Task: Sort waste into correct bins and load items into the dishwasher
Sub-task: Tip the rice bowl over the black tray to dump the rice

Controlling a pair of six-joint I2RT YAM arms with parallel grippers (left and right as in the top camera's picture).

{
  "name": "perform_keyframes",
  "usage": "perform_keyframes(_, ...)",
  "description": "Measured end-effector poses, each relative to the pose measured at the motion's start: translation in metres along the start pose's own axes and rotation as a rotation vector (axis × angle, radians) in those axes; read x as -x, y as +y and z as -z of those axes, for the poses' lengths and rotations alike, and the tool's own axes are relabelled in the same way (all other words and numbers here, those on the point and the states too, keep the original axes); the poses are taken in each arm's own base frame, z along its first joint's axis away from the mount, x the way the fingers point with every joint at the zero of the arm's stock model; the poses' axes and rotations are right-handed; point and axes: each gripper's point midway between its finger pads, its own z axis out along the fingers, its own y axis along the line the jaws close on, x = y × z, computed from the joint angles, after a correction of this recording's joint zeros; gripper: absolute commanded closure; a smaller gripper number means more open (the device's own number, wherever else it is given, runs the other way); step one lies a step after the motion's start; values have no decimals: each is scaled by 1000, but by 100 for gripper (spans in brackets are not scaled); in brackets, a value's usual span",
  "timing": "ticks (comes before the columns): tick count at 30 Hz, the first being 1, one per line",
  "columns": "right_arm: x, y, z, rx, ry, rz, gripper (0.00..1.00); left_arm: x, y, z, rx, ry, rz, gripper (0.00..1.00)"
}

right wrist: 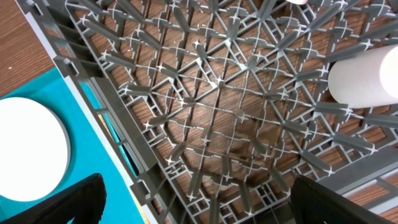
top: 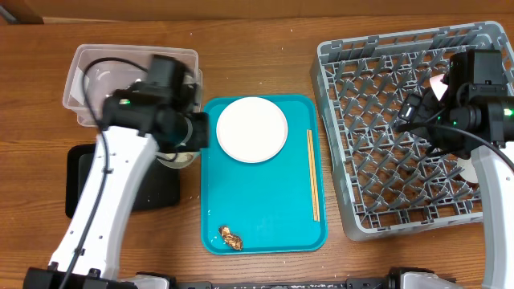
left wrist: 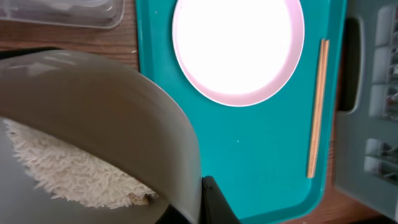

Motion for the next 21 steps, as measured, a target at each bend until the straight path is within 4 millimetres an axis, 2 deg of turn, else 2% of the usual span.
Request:
perform_keyframes(5,0,0,0,-1,1,0,3,-5,45,-17,-152,16,103,96)
perform_keyframes(6,0,0,0,0,0,0,3,-6,44,-20,-205,13,99,96)
perform_keyframes(13,0,0,0,-1,1,0,3,-22,95,-39,-449,-80,252,96)
perform_keyframes(21,0,0,0,-1,1,0,3,-25,114,-29,-767,-279,284,96)
